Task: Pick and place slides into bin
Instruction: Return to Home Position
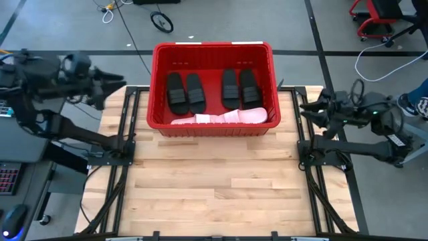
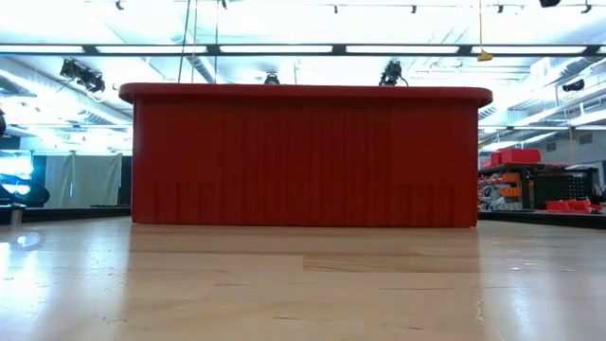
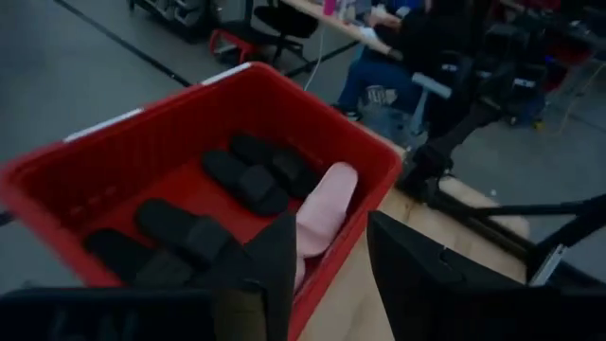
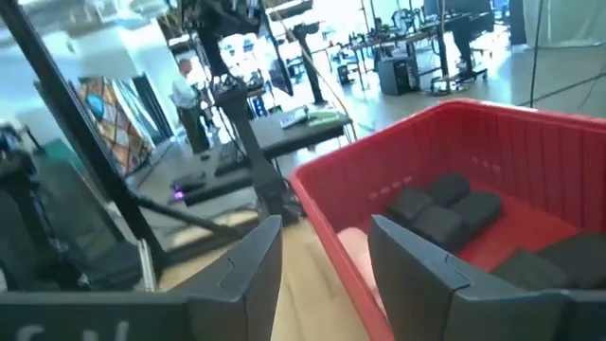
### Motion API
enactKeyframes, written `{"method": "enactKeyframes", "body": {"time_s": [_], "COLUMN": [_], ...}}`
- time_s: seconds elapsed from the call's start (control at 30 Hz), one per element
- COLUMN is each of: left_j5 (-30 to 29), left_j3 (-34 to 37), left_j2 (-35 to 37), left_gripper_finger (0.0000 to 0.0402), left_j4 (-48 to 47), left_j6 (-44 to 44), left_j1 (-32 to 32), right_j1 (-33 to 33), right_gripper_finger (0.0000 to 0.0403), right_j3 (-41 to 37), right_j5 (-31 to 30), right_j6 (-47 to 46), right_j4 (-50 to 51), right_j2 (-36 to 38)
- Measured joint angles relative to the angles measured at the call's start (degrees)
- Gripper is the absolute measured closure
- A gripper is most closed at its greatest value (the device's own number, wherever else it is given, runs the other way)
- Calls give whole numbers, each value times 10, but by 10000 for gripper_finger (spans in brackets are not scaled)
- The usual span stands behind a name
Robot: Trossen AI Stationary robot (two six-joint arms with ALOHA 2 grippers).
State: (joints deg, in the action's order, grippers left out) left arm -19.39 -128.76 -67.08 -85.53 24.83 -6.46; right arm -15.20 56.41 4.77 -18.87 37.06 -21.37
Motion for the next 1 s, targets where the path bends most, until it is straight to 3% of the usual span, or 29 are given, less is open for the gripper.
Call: {"method": "enactKeyframes", "body": {"time_s": [0.13,0.23,0.6,0.83,1.0], "left_j5": [-47,-64,-1,21,40], "left_j3": [76,176,622,808,923], "left_j2": [62,126,411,545,620], "left_gripper_finger": [259,256,266,258,250], "left_j4": [6,82,432,595,654], "left_j6": [-24,-41,-93,-140,-119], "left_j1": [0,0,0,0,0], "right_j1": [0,0,0,0,11], "right_gripper_finger": [239,239,239,239,239], "right_j3": [-69,-135,-335,-408,-449], "right_j5": [2,9,90,163,142], "right_j6": [24,16,-51,-96,-125], "right_j4": [-43,-100,-380,-546,-550], "right_j2": [29,57,117,118,116]}}
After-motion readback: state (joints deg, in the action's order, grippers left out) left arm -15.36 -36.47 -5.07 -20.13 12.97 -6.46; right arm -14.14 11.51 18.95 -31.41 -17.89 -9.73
